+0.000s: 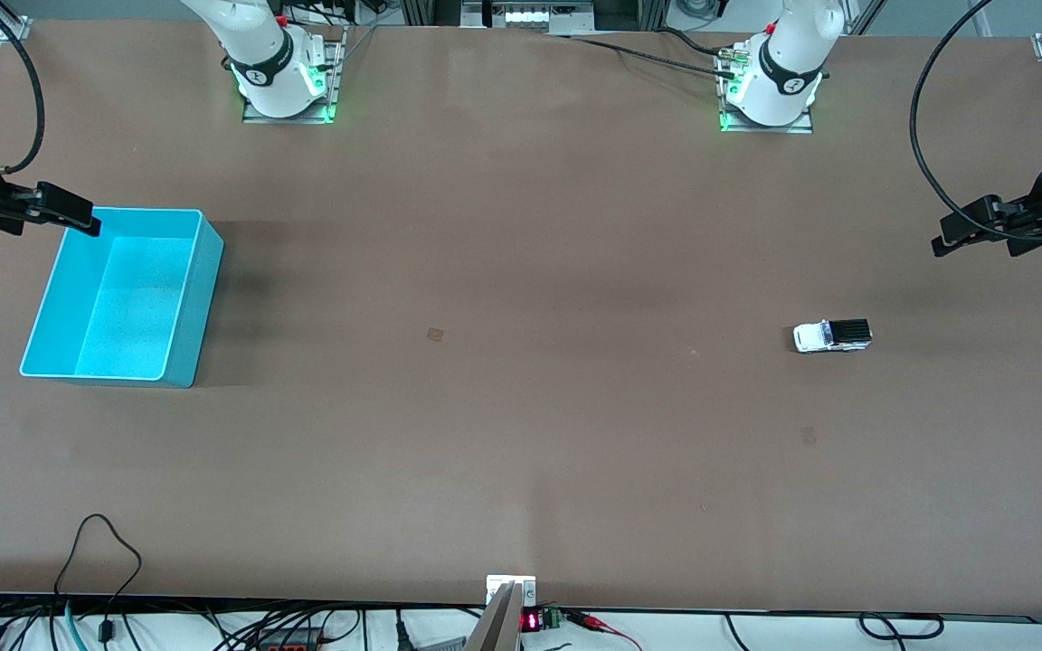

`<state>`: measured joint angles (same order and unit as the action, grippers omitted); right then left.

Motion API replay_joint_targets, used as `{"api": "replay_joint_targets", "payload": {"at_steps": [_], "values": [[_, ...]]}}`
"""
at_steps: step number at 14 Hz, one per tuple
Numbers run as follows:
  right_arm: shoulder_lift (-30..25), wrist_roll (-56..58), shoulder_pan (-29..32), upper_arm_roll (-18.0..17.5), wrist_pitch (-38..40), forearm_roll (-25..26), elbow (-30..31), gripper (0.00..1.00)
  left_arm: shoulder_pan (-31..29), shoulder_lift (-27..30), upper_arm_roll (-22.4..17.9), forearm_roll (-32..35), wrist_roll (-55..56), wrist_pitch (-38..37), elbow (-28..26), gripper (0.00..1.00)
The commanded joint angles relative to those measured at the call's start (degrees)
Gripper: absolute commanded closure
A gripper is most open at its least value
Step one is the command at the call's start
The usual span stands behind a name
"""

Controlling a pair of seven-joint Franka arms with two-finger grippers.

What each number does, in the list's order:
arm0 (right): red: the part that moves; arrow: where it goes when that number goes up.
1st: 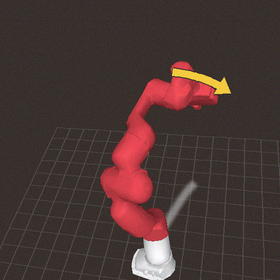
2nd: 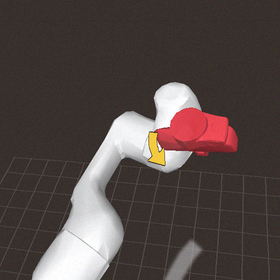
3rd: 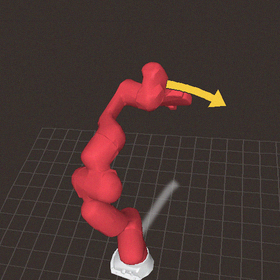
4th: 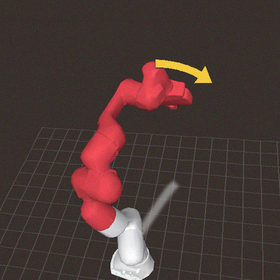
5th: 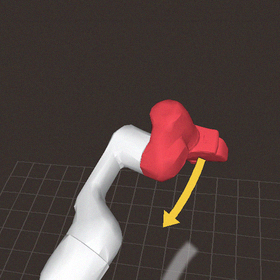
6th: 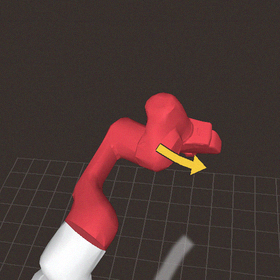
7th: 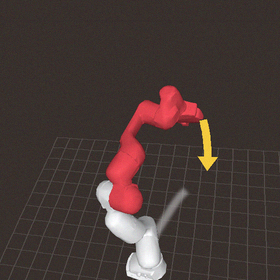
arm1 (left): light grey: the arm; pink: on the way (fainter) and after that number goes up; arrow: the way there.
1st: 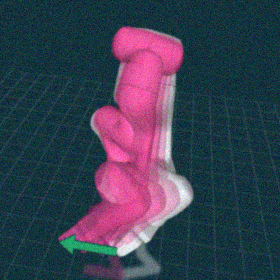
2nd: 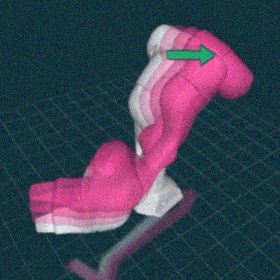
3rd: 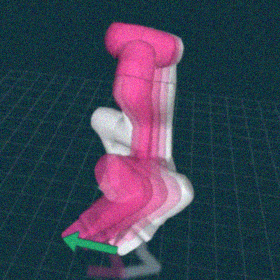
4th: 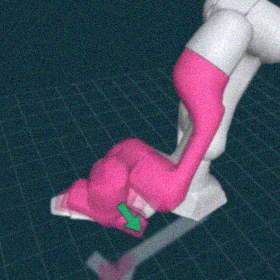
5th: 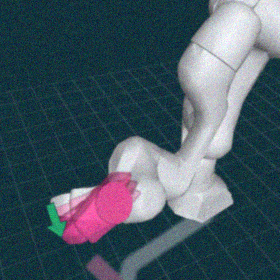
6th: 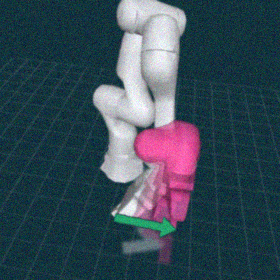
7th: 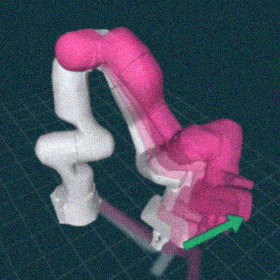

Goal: Wind and store white jeep toy
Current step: 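Reach the left gripper toward the white toy jeep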

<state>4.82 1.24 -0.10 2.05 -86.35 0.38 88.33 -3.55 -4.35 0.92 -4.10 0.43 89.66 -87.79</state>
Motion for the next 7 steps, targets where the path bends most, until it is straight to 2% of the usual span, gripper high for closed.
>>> {"api": "replay_joint_targets", "payload": {"at_steps": [1,7], "values": [[-0.87,1.13,0.18,-0.02,0.31,0.5,0.71,0.0,0.29,1.26,0.05,1.81,-0.17,-0.98,-0.53,0.0],[-0.87,1.13,0.18,-0.02,0.31,0.5,0.71,0.0,0.73,-0.04,-0.12,1.9,0.8,-0.45,0.17,0.0]]}}
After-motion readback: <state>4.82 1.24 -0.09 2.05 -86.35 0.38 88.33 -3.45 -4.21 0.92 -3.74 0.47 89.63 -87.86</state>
